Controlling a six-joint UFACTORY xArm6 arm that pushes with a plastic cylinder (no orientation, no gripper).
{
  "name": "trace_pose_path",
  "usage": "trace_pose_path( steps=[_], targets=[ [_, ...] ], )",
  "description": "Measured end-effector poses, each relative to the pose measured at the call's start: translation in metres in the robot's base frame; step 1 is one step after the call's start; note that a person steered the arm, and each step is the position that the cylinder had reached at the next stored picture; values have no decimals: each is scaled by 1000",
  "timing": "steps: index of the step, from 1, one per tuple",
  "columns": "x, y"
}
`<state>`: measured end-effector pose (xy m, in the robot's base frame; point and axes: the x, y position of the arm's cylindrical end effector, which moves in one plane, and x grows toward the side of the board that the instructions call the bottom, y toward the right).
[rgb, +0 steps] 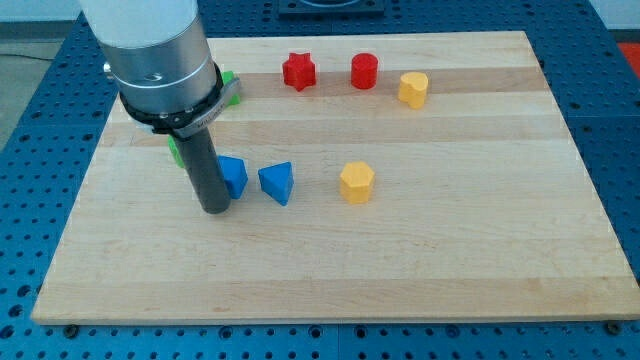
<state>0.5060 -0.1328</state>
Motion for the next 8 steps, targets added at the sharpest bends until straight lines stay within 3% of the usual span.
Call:
trace_pose_path(
  steps=[2,4,6,7,8],
  targets=[
    [24,137],
    [24,146],
    [83,188],
    [108,230],
    [111,309]
  ],
)
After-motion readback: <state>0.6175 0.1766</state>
